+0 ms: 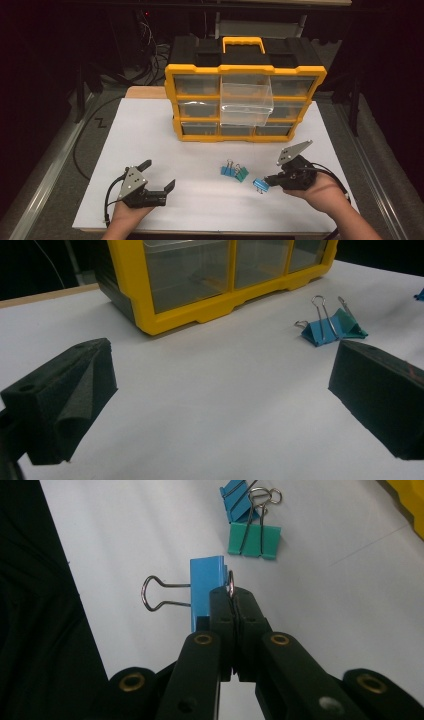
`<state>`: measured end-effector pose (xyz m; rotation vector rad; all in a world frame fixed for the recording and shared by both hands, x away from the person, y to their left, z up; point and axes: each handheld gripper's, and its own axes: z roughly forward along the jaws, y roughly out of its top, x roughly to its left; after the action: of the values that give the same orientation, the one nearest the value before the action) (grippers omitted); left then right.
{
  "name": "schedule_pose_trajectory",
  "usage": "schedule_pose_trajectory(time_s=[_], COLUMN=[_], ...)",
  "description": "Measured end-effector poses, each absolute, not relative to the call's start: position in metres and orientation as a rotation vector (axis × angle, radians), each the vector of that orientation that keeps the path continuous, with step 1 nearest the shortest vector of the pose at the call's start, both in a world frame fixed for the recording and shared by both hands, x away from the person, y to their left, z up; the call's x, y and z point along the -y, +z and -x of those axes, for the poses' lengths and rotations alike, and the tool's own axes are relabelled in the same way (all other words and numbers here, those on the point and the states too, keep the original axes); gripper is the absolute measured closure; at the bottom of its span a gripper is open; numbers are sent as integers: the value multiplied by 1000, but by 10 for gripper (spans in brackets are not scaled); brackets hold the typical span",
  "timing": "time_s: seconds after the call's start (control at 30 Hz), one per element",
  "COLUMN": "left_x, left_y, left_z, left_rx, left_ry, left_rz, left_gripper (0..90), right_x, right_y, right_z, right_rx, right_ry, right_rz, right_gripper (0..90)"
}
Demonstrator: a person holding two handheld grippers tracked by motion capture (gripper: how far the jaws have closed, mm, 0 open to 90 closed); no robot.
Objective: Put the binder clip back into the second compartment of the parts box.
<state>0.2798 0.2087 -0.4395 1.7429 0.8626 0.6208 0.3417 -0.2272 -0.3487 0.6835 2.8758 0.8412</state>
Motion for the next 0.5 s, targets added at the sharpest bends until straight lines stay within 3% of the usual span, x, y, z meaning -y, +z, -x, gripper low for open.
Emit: schedule_pose_trajectory(time_s=[0.5], left_x=[-212], left_y=[-438], left_z=[-279], left_rx=[-875], left_ry=[639], left_rz=[-1743], left_gripper=[2], right_x=[219], right_y=[-342], right_z=[-349], right_rx=[-2931], right_ry=[808], right_rz=[-655], right_gripper=[900])
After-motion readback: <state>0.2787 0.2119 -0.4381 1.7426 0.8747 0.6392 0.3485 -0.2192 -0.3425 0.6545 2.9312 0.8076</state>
